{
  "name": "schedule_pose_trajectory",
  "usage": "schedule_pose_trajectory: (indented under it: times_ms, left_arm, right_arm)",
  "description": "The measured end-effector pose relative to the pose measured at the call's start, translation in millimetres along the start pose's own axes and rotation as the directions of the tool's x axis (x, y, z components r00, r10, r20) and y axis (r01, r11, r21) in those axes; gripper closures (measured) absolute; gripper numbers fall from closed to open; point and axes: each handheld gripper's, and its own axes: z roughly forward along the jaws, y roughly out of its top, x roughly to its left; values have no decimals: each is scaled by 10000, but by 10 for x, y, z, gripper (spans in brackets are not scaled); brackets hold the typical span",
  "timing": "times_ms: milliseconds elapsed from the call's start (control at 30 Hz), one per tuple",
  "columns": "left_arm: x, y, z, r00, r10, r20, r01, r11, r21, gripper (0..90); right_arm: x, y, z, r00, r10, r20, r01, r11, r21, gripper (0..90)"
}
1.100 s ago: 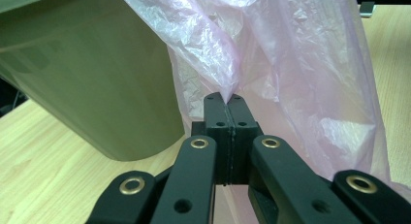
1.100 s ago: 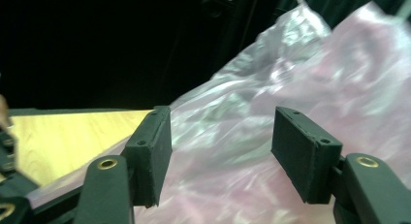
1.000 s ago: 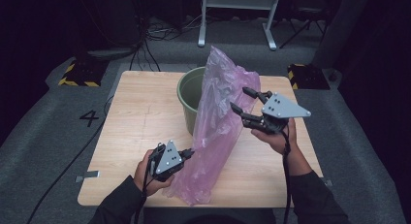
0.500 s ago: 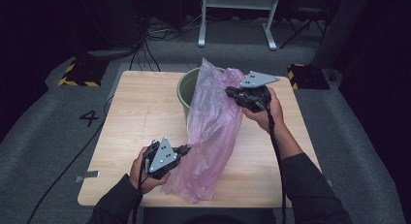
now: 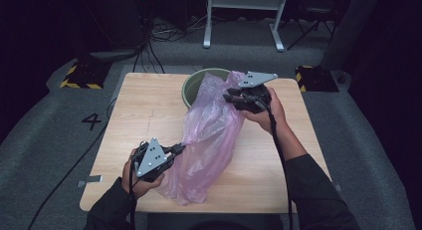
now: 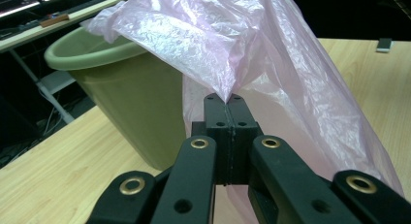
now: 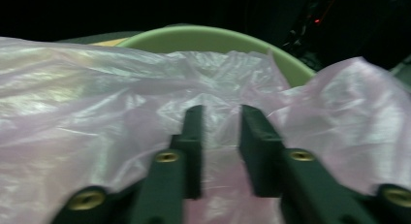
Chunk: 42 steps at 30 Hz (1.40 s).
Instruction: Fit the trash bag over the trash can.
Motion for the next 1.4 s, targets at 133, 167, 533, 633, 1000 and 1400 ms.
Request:
schedule_pose_trajectory:
  times_ms: [133, 167, 533, 633, 1000, 1400]
  left_arm:
    - [34, 27, -33, 10000, -33, -90, 32, 10000, -91, 898]
    - [40, 37, -34, 10000, 7, -96, -8, 10000, -83, 898]
    - [78, 88, -67, 9998, -41, -194, 36, 9996, -291, 898]
    - [131, 109, -52, 9996, -171, -208, 163, 9991, -396, 898]
    - [401, 164, 55, 9952, -412, -887, 378, 9985, -394, 898]
    - [474, 267, 145, 9952, -478, -856, 440, 9980, -455, 898]
  right_arm:
    - [-73, -4, -72, 9997, 250, 72, -247, 9990, -374, 715]
    - [-86, -7, -74, 9997, 207, -109, -211, 9991, -356, 789]
    - [-54, 75, 168, 9974, -194, -689, 265, 9942, 1044, 900]
    - [-50, 107, 237, 9979, -273, -595, 349, 9909, 1297, 898]
    - [-181, 120, 102, 9997, 187, 129, -190, 9995, 253, 677]
    - [-295, -12, 230, 9991, 417, 13, -414, 9853, 1660, 892]
